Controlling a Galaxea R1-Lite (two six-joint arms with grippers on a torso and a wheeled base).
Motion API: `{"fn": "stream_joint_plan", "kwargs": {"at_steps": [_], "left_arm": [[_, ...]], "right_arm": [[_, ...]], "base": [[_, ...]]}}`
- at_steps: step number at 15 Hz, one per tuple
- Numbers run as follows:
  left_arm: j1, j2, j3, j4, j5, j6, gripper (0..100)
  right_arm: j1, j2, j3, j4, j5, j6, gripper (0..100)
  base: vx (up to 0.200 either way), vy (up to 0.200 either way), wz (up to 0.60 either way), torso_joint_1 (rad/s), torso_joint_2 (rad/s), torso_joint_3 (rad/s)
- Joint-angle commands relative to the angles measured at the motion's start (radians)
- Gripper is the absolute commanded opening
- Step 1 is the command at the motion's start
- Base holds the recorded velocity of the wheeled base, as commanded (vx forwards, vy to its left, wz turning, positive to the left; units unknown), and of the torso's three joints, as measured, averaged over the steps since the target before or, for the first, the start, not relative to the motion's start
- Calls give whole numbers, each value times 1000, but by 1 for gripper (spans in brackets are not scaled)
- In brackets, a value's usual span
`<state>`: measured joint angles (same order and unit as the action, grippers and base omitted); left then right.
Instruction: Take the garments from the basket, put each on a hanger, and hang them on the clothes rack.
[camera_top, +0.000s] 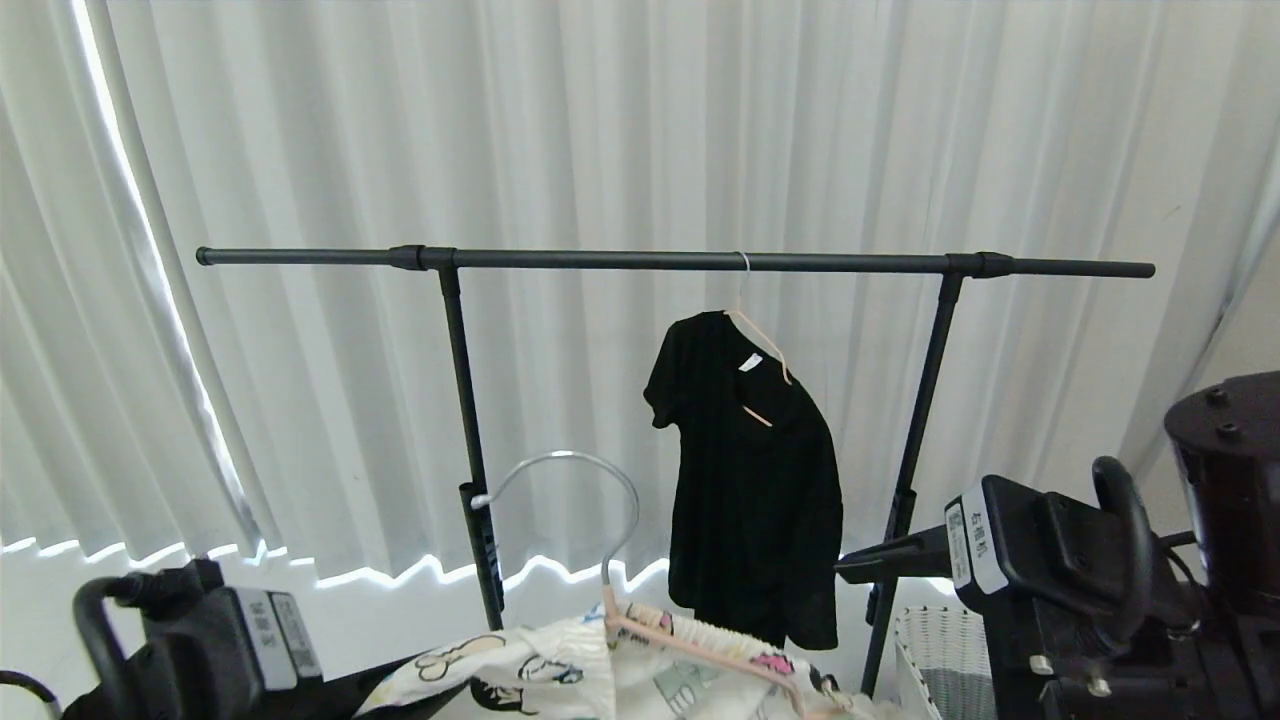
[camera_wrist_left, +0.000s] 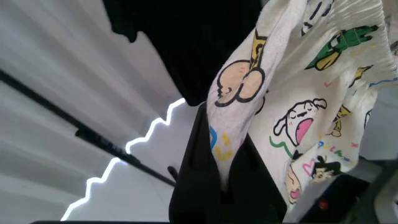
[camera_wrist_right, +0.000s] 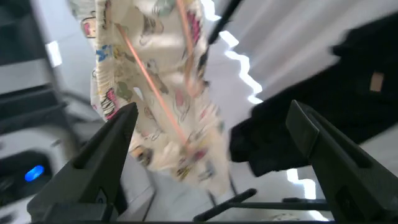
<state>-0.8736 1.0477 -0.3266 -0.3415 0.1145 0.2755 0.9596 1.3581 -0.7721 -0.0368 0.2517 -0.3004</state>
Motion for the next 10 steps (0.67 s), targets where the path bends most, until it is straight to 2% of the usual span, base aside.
{"fn": "stream_joint_plan", "kwargs": {"at_steps": [1, 4, 10], "left_arm": [[-36, -55, 15, -1, 2, 7, 0], [-36, -55, 9, -1, 4, 8, 0], [-36, -54, -22, -1, 5, 10, 0]], "right_arm": [[39, 36, -49, 20, 14, 0, 100], [122, 133, -95, 23, 12, 24, 100], [133, 214, -161, 20, 11, 107, 100]], "base": [[0, 0, 0, 0, 0, 0], [0, 0, 0, 0, 0, 0], [0, 0, 0, 0, 0, 0]]}}
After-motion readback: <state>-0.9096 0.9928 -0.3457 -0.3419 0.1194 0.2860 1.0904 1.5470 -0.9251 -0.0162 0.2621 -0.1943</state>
